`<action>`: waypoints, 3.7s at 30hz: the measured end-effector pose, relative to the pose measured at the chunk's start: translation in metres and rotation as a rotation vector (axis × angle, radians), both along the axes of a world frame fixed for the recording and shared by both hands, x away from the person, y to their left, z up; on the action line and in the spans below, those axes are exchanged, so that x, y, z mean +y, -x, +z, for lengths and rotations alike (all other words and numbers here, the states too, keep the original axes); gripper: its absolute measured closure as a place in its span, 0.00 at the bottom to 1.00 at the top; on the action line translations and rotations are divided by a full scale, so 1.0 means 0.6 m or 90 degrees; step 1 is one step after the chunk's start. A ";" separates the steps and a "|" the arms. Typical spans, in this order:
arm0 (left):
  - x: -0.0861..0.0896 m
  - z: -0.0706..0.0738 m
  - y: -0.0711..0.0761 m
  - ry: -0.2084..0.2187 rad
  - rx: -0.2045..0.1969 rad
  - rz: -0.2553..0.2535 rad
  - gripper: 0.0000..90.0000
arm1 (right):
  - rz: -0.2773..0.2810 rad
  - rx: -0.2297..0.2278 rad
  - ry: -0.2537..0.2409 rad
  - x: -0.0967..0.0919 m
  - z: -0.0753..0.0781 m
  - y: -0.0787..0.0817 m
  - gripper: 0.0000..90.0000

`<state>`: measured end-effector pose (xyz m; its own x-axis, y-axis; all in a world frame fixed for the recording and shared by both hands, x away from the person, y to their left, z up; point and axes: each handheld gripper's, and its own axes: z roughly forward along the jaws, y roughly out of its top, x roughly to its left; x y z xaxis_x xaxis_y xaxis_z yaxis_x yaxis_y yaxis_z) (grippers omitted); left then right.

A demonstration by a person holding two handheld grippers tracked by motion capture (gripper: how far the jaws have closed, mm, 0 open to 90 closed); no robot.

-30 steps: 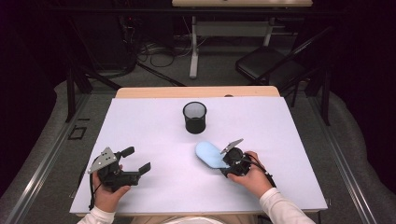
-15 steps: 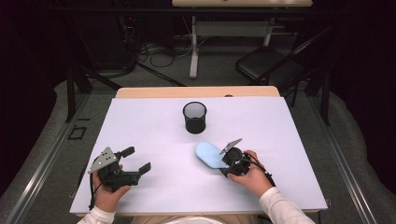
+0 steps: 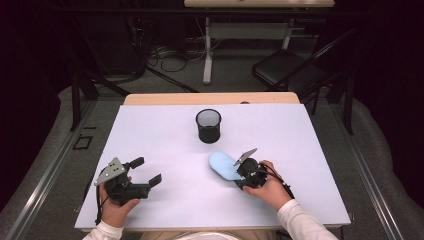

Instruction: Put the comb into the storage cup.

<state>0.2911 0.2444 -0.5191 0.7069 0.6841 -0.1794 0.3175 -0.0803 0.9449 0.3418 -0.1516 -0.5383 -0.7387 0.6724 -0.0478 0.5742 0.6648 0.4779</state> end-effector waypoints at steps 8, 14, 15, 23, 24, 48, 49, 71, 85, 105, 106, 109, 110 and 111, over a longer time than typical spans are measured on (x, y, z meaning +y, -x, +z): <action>0.000 0.000 0.000 -0.002 0.000 -0.001 0.04 | 0.010 0.001 0.005 0.003 0.001 -0.001 0.68; 0.000 0.000 -0.001 0.000 0.001 -0.001 0.04 | 0.015 0.004 0.008 0.004 0.001 -0.003 0.69; 0.000 0.000 -0.001 -0.001 0.001 -0.001 0.04 | 0.015 0.005 0.008 0.005 0.001 -0.003 0.69; 0.000 0.000 -0.001 0.000 0.001 -0.002 0.04 | 0.013 0.015 0.007 0.005 0.002 -0.005 0.70; 0.000 0.000 -0.001 -0.001 0.001 -0.001 0.04 | 0.013 0.015 0.007 0.005 0.002 -0.005 0.70; 0.001 0.000 -0.001 -0.002 0.001 -0.001 0.04 | -0.004 0.018 0.001 0.005 0.003 0.001 0.77; 0.001 0.000 -0.001 -0.002 0.001 -0.001 0.04 | -0.005 0.016 -0.005 0.004 0.002 0.002 0.77; 0.001 -0.001 -0.001 -0.005 0.003 -0.002 0.04 | -0.019 -0.019 -0.061 -0.002 0.015 0.010 0.77; 0.002 -0.001 -0.001 -0.003 0.002 0.000 0.05 | -0.028 -0.054 -0.109 0.004 0.032 0.014 0.77; 0.004 -0.003 -0.006 -0.001 0.003 0.005 0.06 | -0.030 -0.101 -0.164 0.002 0.045 0.030 0.77; 0.004 -0.003 -0.007 0.001 0.004 0.008 0.06 | -0.030 -0.103 -0.165 0.002 0.045 0.030 0.77; 0.003 -0.005 -0.011 0.010 0.005 0.010 0.06 | -0.027 -0.106 -0.172 0.002 0.044 0.030 0.77; 0.003 -0.005 -0.011 0.010 0.006 0.009 0.06 | -0.027 -0.106 -0.172 0.002 0.044 0.030 0.77; 0.002 -0.006 -0.012 0.011 0.011 0.009 0.06 | -0.026 -0.106 -0.173 0.003 0.044 0.031 0.77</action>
